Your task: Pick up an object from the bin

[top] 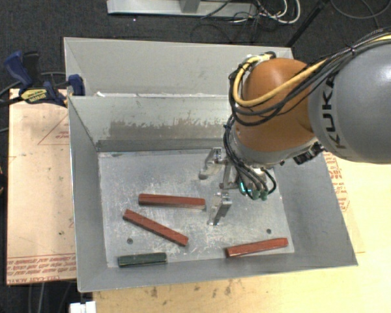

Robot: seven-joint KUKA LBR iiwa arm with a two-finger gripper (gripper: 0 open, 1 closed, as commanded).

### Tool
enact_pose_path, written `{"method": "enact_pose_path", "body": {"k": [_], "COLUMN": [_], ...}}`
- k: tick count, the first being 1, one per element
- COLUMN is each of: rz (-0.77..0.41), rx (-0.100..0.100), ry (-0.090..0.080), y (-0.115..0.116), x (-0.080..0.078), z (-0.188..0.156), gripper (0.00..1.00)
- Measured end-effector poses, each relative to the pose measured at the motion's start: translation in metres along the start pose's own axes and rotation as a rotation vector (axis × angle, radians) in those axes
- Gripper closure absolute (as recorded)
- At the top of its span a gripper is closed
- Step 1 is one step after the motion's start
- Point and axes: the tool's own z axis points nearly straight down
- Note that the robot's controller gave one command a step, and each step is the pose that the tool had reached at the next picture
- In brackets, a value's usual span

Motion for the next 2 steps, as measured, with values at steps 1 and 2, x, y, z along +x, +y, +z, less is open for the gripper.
{"method": "enact_pose_path", "body": {"k": [1, 2], "rz": [0.002, 0.069], "rx": [0.000, -0.002], "ry": [-0.007, -0.013], "y": [0.000, 0.040], "x": [-0.002, 0.001], "z": [-0.004, 0.069], "gripper": [0.00, 0.00]}}
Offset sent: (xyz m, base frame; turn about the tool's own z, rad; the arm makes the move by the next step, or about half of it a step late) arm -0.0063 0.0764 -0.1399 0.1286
